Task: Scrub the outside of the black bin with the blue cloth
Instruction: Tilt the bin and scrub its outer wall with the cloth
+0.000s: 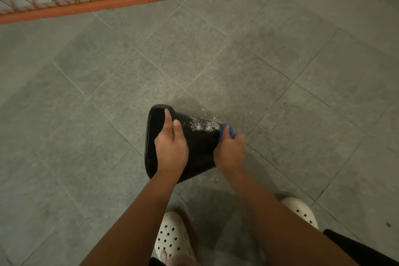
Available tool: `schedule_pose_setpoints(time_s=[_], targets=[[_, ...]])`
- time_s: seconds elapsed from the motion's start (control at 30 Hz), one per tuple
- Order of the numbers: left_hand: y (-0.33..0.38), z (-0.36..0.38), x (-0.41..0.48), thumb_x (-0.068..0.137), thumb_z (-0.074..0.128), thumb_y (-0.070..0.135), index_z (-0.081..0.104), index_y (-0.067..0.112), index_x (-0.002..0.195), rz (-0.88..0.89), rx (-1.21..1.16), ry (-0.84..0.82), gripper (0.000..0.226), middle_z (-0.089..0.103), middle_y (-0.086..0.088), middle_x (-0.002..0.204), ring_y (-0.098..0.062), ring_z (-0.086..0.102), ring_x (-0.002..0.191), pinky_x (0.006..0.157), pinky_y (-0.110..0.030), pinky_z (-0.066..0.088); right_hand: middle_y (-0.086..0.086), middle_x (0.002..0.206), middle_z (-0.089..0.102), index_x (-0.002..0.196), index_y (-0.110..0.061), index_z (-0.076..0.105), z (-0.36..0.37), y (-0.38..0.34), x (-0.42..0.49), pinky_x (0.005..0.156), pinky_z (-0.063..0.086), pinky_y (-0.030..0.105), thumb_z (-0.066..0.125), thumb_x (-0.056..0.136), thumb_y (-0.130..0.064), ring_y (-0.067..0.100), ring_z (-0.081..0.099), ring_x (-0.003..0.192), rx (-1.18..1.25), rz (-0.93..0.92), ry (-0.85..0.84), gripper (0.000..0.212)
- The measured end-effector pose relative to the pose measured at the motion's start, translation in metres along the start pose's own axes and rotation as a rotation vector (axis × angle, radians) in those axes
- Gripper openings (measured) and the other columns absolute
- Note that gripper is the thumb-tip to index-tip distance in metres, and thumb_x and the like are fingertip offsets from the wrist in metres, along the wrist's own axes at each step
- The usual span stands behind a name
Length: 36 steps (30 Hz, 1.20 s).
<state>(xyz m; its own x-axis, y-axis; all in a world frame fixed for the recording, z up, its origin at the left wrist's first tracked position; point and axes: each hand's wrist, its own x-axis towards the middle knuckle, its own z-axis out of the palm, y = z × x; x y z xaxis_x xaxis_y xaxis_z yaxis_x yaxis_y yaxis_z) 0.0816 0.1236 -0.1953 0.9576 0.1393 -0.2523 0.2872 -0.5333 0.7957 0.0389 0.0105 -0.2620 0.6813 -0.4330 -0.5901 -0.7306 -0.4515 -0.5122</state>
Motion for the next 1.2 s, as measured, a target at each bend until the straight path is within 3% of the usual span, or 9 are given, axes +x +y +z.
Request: schedule_pose_setpoints(time_s=[0.1,0.17,0.37,0.47,0.6,0.8,0.97,1.03,1.2], targets=[[0.003,0.001,-0.001,0.102,0.036,0.021,0.031,0.017,0.147,0.028,0.023,-0.024,0.045,0.040,0.009,0.059,0.001,0.039,0.050,0.051,-0.007,0.041,0.020,0.134,0.030,0.139,-0.019,0.031,0.005,-0.011,-0.021,0.098,0.037,0.051,0.031,0.087,-0.024,0.037,0.036,0.121,0.065,-0.093,0.046,0.053],[0.004,0.001,-0.001,0.102,0.036,0.021,0.030,0.017,0.147,0.035,0.027,-0.028,0.045,0.043,0.008,0.063,0.001,0.041,0.053,0.054,-0.005,0.042,0.019,0.132,0.032,0.139,-0.021,0.032,0.006,-0.017,-0.015,0.097,0.038,0.050,0.036,0.087,-0.017,0.036,0.036,0.119,0.035,-0.167,0.065,0.052],[-0.002,-0.001,0.000,0.102,0.037,0.022,0.032,0.017,0.147,-0.001,-0.025,-0.004,0.046,0.034,0.005,0.051,-0.003,0.035,0.042,0.042,-0.014,0.035,0.016,0.124,0.032,0.142,-0.016,0.028,-0.004,0.001,0.017,0.092,0.045,0.038,0.053,0.087,-0.012,0.026,0.044,0.103,-0.127,-0.018,0.024,0.060],[-0.004,-0.003,0.004,0.102,0.037,0.022,0.033,0.017,0.147,0.001,-0.010,0.004,0.045,0.040,0.005,0.057,-0.002,0.040,0.049,0.046,-0.011,0.040,0.019,0.133,0.029,0.143,-0.017,0.026,0.000,-0.006,-0.002,0.099,0.039,0.048,0.044,0.091,-0.016,0.035,0.038,0.117,-0.029,-0.031,-0.002,0.056],[-0.003,-0.004,0.002,0.102,0.036,0.021,0.032,0.016,0.147,0.007,-0.007,0.005,0.045,0.046,0.006,0.065,-0.001,0.047,0.055,0.053,-0.009,0.043,0.018,0.135,0.029,0.142,-0.023,0.029,0.008,-0.021,-0.006,0.099,0.036,0.051,0.041,0.086,-0.010,0.037,0.033,0.121,-0.052,-0.213,0.009,0.059],[-0.005,-0.004,0.003,0.102,0.037,0.020,0.034,0.015,0.146,0.027,-0.004,0.012,0.044,0.038,0.003,0.056,-0.002,0.036,0.047,0.045,-0.013,0.037,0.017,0.128,0.029,0.143,-0.015,0.024,-0.005,-0.003,0.016,0.098,0.041,0.043,0.053,0.087,-0.011,0.029,0.037,0.114,-0.194,-0.010,-0.007,0.064],[-0.007,-0.005,0.005,0.102,0.036,0.023,0.033,0.017,0.147,0.005,-0.008,0.013,0.046,0.046,-0.007,0.061,-0.011,0.043,0.055,0.051,-0.023,0.041,0.019,0.135,0.031,0.142,-0.020,0.029,0.005,-0.018,-0.006,0.099,0.036,0.051,0.039,0.089,-0.012,0.037,0.034,0.122,-0.054,-0.153,-0.009,0.054],[-0.007,-0.004,0.003,0.102,0.036,0.022,0.032,0.017,0.146,0.013,-0.011,0.009,0.045,0.048,-0.007,0.063,-0.009,0.044,0.056,0.051,-0.017,0.042,0.019,0.134,0.031,0.142,-0.022,0.029,0.005,-0.015,0.003,0.098,0.037,0.051,0.040,0.087,-0.010,0.037,0.035,0.121,-0.076,-0.184,0.001,0.057],[-0.009,-0.003,0.003,0.102,0.037,0.024,0.033,0.020,0.147,0.019,-0.028,-0.019,0.045,0.039,0.000,0.056,-0.012,0.040,0.053,0.048,-0.018,0.038,0.017,0.128,0.030,0.143,-0.015,0.027,-0.003,0.008,0.021,0.094,0.043,0.039,0.050,0.090,-0.011,0.029,0.042,0.110,-0.175,-0.056,0.020,0.058]])
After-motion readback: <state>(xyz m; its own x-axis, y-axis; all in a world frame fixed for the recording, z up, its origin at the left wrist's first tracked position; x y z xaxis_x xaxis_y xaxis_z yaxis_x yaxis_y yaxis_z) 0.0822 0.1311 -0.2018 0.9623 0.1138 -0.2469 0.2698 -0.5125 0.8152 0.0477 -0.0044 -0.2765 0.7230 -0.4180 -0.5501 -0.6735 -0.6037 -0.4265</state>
